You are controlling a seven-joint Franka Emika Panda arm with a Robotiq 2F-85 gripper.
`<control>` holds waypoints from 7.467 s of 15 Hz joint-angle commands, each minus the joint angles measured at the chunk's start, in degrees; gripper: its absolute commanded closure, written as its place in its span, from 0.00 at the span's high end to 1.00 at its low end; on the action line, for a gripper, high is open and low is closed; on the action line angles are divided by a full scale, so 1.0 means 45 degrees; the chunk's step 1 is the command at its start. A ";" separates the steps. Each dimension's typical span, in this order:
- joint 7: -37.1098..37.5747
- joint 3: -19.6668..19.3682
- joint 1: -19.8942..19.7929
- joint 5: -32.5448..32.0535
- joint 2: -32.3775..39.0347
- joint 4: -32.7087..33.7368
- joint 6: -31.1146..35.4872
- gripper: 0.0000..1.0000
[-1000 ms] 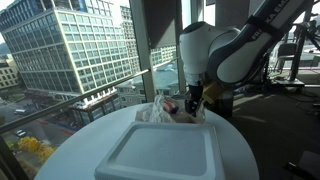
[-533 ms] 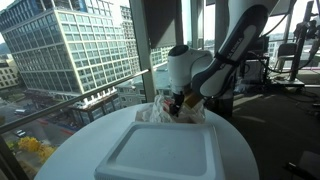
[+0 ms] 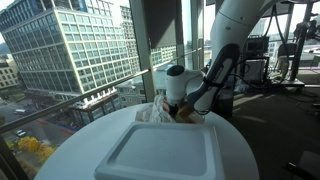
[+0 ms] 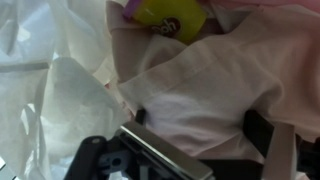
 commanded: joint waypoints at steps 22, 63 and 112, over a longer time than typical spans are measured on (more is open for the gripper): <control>-0.2359 0.0580 0.2683 0.3900 -0.5884 -0.0894 -1.0157 0.13; -0.4617 0.0607 0.3604 0.6253 -0.7214 -0.2317 -0.5017 1.00; 0.0187 -0.4093 0.3693 1.0599 0.2557 0.2761 0.0919 0.30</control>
